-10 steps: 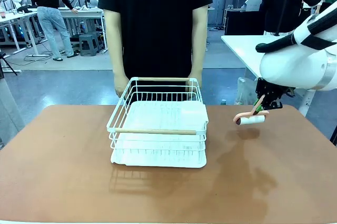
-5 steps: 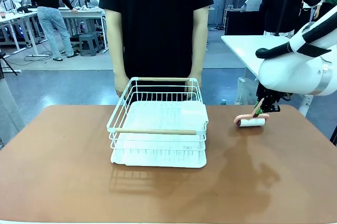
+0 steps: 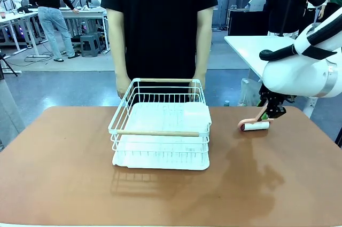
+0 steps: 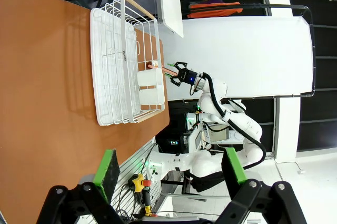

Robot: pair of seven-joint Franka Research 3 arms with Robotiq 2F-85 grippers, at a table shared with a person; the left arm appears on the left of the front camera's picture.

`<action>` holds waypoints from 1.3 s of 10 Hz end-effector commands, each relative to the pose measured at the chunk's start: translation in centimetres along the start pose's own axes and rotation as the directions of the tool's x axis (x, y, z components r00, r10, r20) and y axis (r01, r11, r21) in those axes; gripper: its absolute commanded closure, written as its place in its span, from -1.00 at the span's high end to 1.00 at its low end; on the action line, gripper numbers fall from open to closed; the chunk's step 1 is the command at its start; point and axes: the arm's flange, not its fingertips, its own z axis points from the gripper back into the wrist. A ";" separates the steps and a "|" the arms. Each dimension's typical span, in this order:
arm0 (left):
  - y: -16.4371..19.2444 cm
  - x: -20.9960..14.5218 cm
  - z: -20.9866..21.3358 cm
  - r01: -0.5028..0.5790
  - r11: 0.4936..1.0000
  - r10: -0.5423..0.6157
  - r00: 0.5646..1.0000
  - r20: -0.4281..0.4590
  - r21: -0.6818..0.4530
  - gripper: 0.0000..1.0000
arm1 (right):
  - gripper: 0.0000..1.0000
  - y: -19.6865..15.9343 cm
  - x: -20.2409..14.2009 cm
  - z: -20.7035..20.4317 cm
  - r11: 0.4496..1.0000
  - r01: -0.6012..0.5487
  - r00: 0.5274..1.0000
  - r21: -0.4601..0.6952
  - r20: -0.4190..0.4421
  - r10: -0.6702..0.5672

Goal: Clean the table.
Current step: Place the Lint Roller down when the Dish drying rack is positioned in the middle of the table.

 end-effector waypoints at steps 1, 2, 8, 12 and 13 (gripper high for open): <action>-0.2 -0.2 0.3 0.008 1.000 -0.007 1.000 0.007 -0.027 1.00 | 0.74 -0.7 -1.2 1.7 0.998 0.035 0.999 -0.053 -0.002 -0.036; -0.2 -0.2 0.3 0.008 1.000 -0.007 1.000 0.007 -0.027 1.00 | 0.93 -1.1 -1.5 2.8 0.997 0.035 0.999 -0.074 0.019 -0.034; -0.2 -0.2 0.3 0.008 1.000 -0.007 1.000 0.007 -0.027 1.00 | 1.00 -2.2 -1.9 6.5 0.989 0.045 0.999 -0.138 0.035 -0.040; -0.2 -0.2 0.3 0.008 1.000 -0.007 1.000 0.007 -0.027 1.00 | 1.00 -2.0 -1.3 6.3 0.993 0.016 1.000 -0.116 0.013 -0.015; -0.2 -0.2 0.3 0.008 1.000 -0.007 1.000 0.007 -0.027 1.00 | 1.00 -2.0 -1.3 6.3 0.993 0.016 1.000 -0.116 0.013 -0.015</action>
